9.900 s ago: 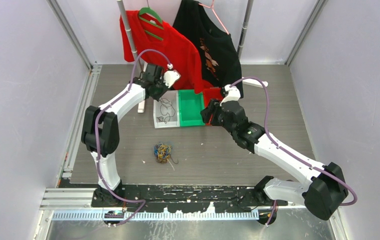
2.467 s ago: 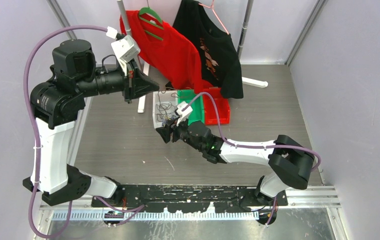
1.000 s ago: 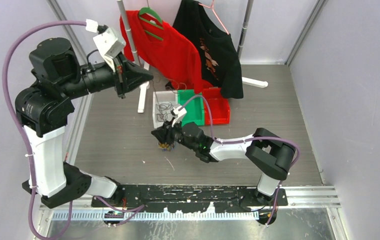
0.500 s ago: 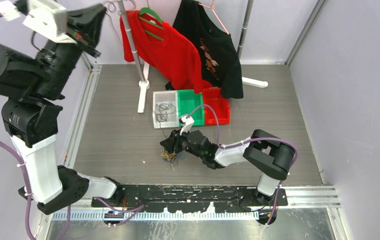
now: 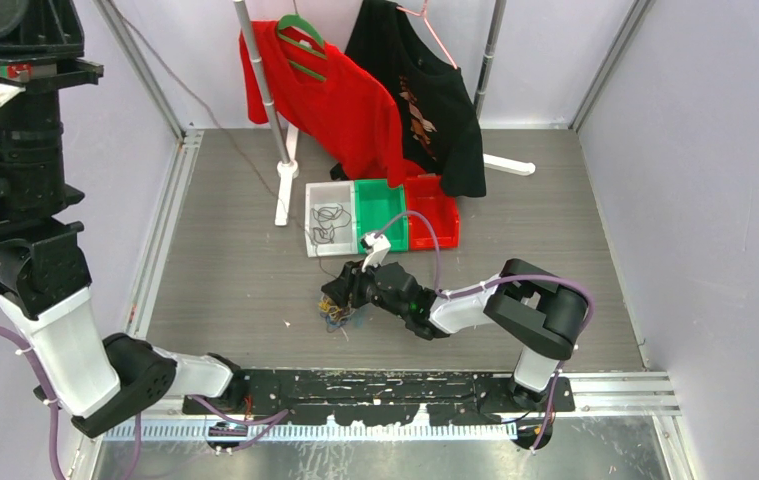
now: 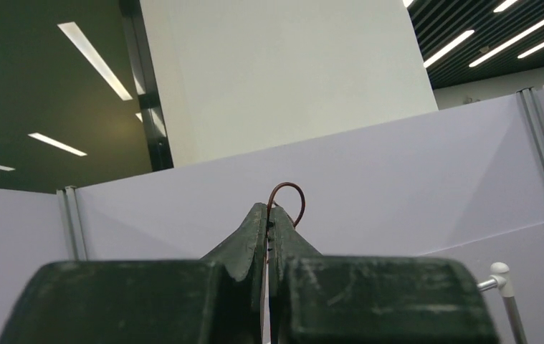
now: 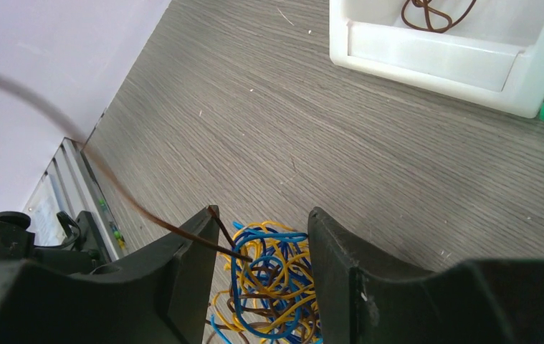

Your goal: Untangle the cables

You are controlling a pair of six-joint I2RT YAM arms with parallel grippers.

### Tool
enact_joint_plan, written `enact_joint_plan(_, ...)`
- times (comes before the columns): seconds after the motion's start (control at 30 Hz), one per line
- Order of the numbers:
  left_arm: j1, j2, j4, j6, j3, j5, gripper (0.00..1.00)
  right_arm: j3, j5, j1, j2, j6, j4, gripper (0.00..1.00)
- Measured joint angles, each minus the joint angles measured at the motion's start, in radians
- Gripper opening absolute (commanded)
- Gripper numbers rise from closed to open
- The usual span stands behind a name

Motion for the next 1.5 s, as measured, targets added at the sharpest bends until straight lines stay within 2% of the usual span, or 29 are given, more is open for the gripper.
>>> enact_joint_plan(0.3, 0.0, 0.014, 0.179, 0.092, -0.006, -0.003, 0.0, -0.001, 0.008, 0.0, 0.0, -0.004, -0.038, 0.63)
enact_joint_plan(0.53, 0.0, 0.088, 0.331, 0.212, 0.11, 0.043, 0.0, -0.001, 0.013, 0.0, 0.0, -0.008, -0.079, 0.59)
enact_joint_plan(0.67, 0.0, 0.057, 0.373, 0.245, 0.047, 0.069, 0.0, -0.001, 0.026, 0.0, 0.0, -0.008, -0.08, 0.58)
enact_joint_plan(0.77, 0.0, 0.035, 0.351, 0.24, 0.019, 0.077, 0.0, -0.001, 0.033, 0.0, -0.001, -0.008, -0.082, 0.58)
enact_joint_plan(0.87, 0.0, -0.028, 0.309, 0.228, -0.109, 0.093, 0.0, -0.001, 0.04, -0.001, -0.022, -0.011, -0.116, 0.62)
enact_joint_plan(0.93, 0.0, -0.078, 0.277, 0.211, -0.199, 0.107, 0.0, 0.006, 0.047, -0.008, -0.06, -0.017, -0.166, 0.7)
enact_joint_plan(1.0, 0.0, -0.122, 0.239, 0.198, -0.281, 0.119, 0.0, 0.024, 0.053, -0.016, -0.101, -0.026, -0.21, 0.83)
enact_joint_plan(1.03, 0.0, -0.141, 0.218, 0.187, -0.32, 0.125, 0.0, 0.038, 0.053, -0.025, -0.128, -0.032, -0.239, 0.85)
enact_joint_plan(1.23, 0.0, -0.173, 0.072, 0.183, -0.47, 0.161, 0.0, 0.127, 0.053, -0.13, -0.263, -0.076, -0.362, 0.86)
enact_joint_plan(1.37, 0.0, -0.158, -0.014, 0.182, -0.536, 0.173, 0.0, 0.234, 0.059, -0.227, -0.278, -0.094, -0.508, 0.84)
enact_joint_plan(1.5, 0.0, -0.119, -0.067, 0.175, -0.61, 0.189, 0.0, 0.264, 0.092, -0.336, -0.28, -0.105, -0.582, 0.84)
